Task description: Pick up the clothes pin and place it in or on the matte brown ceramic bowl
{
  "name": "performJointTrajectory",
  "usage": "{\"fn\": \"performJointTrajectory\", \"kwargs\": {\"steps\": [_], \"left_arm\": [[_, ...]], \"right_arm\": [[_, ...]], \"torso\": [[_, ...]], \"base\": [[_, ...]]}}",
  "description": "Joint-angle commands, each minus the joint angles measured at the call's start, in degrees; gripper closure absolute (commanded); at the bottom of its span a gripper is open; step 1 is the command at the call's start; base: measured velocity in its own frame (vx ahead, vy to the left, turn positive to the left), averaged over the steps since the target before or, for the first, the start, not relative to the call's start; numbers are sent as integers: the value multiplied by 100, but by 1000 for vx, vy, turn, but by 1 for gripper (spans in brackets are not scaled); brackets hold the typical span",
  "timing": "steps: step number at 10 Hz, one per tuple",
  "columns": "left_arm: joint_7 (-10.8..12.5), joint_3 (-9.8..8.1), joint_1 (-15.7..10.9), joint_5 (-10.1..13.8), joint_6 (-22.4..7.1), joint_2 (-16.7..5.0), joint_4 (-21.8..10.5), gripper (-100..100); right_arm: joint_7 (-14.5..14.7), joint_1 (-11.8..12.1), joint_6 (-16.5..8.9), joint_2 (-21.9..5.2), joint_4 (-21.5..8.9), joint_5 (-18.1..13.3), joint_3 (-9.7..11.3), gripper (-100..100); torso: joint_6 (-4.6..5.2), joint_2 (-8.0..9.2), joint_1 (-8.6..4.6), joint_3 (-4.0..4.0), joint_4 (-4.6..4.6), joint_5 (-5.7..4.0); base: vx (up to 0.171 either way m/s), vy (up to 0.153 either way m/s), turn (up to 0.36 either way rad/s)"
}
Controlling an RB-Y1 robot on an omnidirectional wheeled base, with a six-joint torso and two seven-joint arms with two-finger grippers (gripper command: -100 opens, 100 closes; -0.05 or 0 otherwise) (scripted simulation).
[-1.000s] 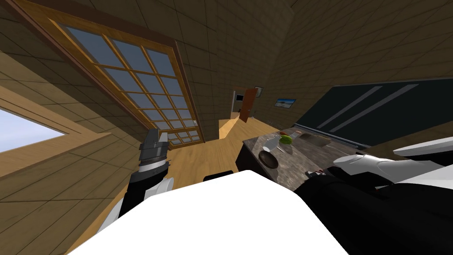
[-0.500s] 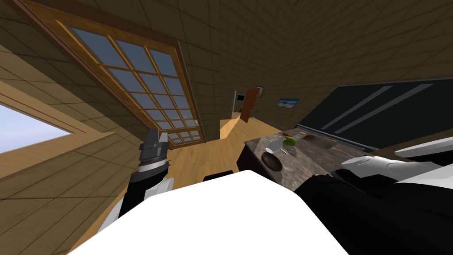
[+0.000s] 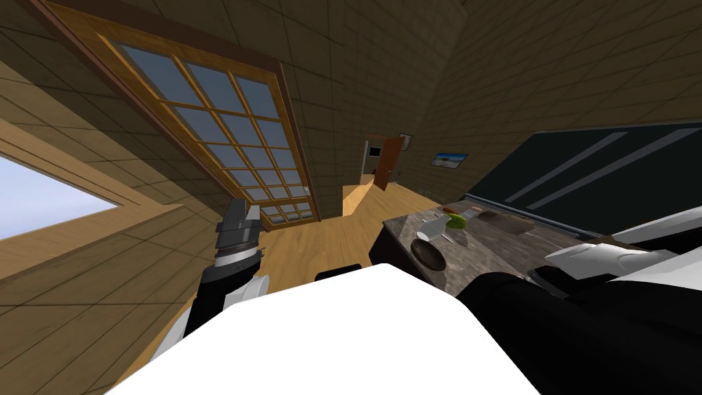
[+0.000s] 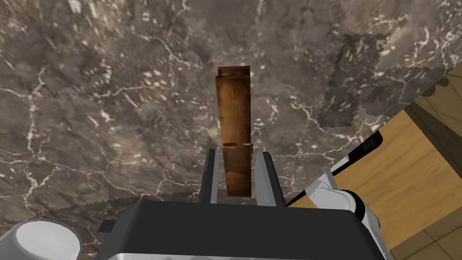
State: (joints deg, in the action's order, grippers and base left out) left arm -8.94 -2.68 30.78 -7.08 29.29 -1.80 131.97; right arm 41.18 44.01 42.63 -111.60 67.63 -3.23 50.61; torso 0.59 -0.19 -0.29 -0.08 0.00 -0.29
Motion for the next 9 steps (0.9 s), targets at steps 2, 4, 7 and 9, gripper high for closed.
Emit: {"fn": "performJointTrajectory", "kwargs": {"steps": [2, 4, 7, 9], "left_arm": [[0, 0, 0, 0, 0, 0, 0, 0], [0, 0, 0, 0, 0, 0, 0, 0], [0, 0, 0, 0, 0, 0, 0, 0], [0, 0, 0, 0, 0, 0, 0, 0]], "right_arm": [[-329, 62, 63, -8, -99, 68, 16, 100], [-689, 216, 109, -56, -176, 295, 81, 100], [-1088, 365, 158, -98, -250, 528, 149, 100], [-1436, 508, 209, -130, -318, 765, 217, 100]], "torso": [[0, -3, 0, -2, 0, 0], [0, -2, 3, -1, 0, 2], [-1, -11, 9, -7, -2, 3], [1, -1, 5, -1, 0, 3]], "base": [[39, 28, 11], [49, 39, 33], [52, 39, 18], [45, 33, 25]]}}
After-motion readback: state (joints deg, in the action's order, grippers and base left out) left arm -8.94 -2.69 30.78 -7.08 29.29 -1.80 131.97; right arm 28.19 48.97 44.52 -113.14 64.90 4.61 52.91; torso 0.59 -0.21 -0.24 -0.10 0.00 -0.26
